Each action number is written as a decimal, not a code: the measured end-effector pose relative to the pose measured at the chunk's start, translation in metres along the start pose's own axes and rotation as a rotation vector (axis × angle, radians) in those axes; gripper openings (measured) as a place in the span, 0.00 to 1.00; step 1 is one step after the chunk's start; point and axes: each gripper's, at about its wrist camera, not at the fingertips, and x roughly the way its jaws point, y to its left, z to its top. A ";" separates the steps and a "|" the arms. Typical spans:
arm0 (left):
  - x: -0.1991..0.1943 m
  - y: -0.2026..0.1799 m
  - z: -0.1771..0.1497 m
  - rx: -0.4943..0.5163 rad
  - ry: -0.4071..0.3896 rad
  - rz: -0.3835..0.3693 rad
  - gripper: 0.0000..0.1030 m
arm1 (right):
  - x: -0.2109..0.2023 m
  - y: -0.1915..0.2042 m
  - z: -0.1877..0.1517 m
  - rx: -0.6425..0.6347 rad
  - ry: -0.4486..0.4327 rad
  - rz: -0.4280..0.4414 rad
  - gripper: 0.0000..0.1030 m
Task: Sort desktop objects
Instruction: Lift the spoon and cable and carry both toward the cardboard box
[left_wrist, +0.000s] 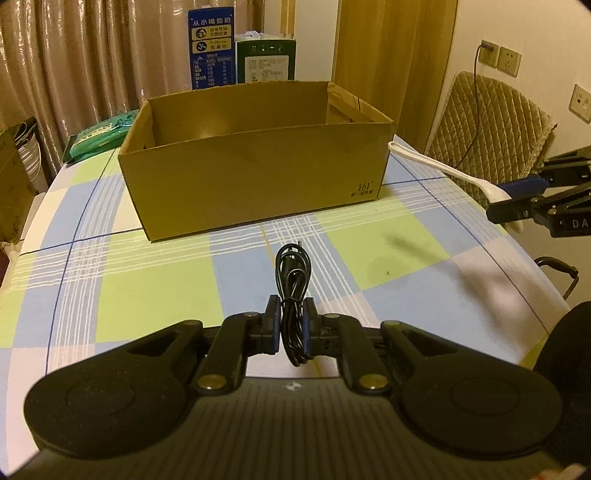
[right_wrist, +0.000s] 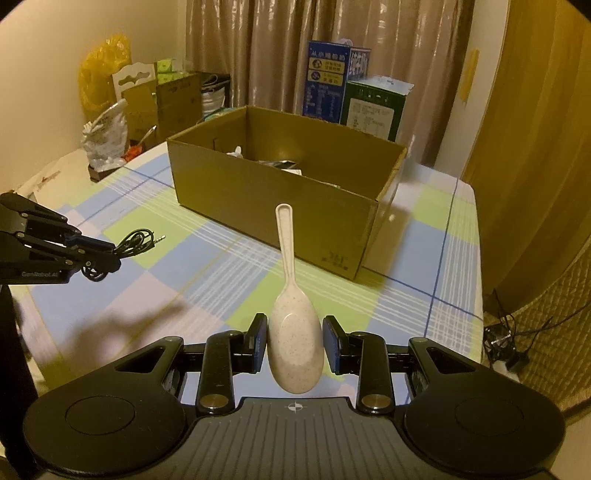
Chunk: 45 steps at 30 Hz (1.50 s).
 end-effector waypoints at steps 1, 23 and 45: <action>-0.003 0.000 -0.001 -0.004 -0.003 0.000 0.08 | -0.002 0.002 0.000 0.004 -0.001 0.000 0.28; -0.046 0.014 -0.011 -0.070 -0.040 0.003 0.08 | -0.038 0.042 0.011 0.120 -0.010 -0.059 0.28; -0.062 0.024 -0.005 -0.103 -0.051 0.006 0.08 | -0.035 0.055 0.020 0.251 -0.008 -0.094 0.28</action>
